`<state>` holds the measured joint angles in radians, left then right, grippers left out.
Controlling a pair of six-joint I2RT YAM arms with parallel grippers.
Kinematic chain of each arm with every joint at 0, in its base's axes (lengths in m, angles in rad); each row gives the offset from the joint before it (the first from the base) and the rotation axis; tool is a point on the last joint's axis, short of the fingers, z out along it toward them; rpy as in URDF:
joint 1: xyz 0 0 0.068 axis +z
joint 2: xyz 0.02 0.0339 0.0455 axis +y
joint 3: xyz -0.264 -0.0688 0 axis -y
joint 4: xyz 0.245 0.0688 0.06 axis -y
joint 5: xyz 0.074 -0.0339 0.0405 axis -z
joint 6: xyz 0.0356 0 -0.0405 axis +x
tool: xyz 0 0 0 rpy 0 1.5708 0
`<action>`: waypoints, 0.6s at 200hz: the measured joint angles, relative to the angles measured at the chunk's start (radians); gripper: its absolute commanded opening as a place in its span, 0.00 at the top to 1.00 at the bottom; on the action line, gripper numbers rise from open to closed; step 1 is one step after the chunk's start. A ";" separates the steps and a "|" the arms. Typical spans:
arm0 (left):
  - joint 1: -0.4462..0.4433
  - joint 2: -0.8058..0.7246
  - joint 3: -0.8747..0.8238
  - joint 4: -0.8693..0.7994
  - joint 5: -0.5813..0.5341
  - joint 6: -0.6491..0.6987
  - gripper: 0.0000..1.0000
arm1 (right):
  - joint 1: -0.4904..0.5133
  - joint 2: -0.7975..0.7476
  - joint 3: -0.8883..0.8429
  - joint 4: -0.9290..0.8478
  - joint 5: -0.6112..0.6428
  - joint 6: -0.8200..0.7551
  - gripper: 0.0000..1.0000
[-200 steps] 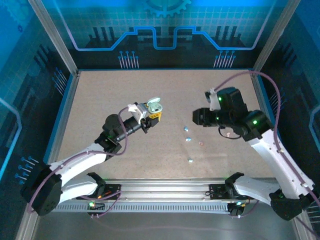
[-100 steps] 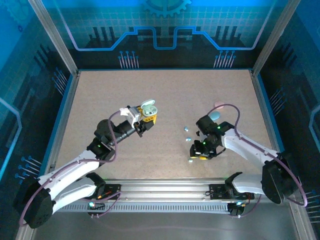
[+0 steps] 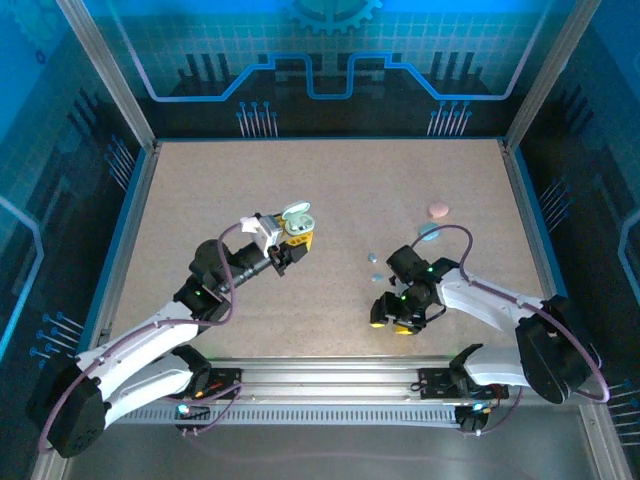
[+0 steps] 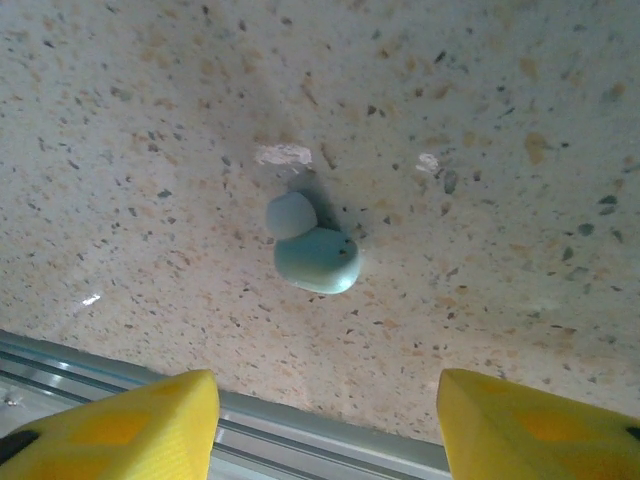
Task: Insert wireless bluetooth earbuds into charging case
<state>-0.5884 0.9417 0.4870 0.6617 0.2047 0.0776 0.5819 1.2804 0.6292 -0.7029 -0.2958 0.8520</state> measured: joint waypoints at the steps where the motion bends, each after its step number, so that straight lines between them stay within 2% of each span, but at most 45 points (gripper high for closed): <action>1: 0.000 0.000 0.000 0.000 0.000 0.000 0.65 | 0.000 0.000 -0.002 0.004 -0.002 0.003 0.41; 67: 0.000 0.013 0.000 0.001 0.000 0.000 0.65 | 0.002 0.045 -0.026 0.151 -0.030 0.072 0.48; 120: 0.000 0.014 0.000 0.000 0.000 0.000 0.65 | 0.003 0.092 -0.021 0.189 -0.023 0.075 0.52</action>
<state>-0.5884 0.9558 0.4870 0.6621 0.2043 0.0780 0.5846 1.3727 0.6083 -0.5137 -0.3187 0.9268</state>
